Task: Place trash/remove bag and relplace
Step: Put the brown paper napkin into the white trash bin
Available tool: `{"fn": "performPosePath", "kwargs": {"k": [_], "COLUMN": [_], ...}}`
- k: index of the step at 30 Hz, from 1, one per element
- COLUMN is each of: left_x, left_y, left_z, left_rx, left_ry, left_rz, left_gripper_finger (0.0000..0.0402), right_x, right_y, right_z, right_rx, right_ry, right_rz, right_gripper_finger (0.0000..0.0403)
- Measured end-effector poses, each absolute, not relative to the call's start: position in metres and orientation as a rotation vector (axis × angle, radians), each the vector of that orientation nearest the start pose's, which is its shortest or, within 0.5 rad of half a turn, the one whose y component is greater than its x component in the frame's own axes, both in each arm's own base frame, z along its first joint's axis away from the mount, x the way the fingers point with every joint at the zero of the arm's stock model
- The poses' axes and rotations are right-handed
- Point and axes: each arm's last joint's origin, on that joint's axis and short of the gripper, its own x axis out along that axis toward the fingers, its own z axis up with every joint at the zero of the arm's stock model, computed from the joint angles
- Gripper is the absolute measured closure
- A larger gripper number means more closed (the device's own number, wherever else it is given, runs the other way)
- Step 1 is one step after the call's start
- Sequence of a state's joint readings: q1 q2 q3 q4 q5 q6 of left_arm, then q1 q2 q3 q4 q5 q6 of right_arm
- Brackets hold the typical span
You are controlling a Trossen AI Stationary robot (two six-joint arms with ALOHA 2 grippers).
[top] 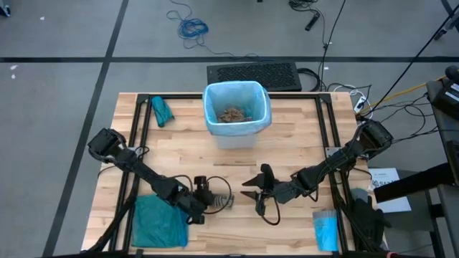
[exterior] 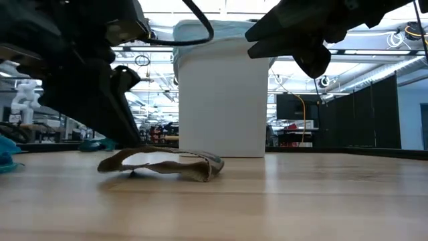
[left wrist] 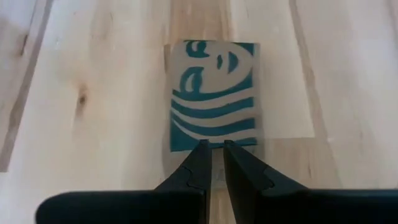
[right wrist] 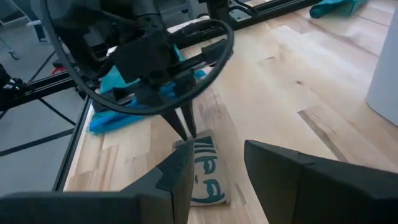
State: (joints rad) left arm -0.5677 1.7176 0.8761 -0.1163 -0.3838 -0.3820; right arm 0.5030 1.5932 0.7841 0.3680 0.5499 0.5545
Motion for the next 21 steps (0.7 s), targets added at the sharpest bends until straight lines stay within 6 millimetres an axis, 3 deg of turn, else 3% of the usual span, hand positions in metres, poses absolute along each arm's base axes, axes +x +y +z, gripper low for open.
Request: {"fn": "performPosePath", "kwargs": {"k": [13, 21], "left_x": [0.262, 0.265], "left_y": [-0.191, -0.187], "left_z": [0.150, 0.152], "left_rx": [0.147, 0.047], "left_ry": [0.782, 0.728], "left_rz": [-0.001, 0.134], "left_gripper_finger": [0.0356, 0.0291], "right_x": [0.292, 0.293], "right_y": [0.135, 0.134], "right_z": [0.192, 0.191], "right_rx": [0.296, 0.278], "right_ry": [0.358, 0.360], "right_rz": [-0.167, -0.168], "right_gripper_finger": [0.0268, 0.0268]}}
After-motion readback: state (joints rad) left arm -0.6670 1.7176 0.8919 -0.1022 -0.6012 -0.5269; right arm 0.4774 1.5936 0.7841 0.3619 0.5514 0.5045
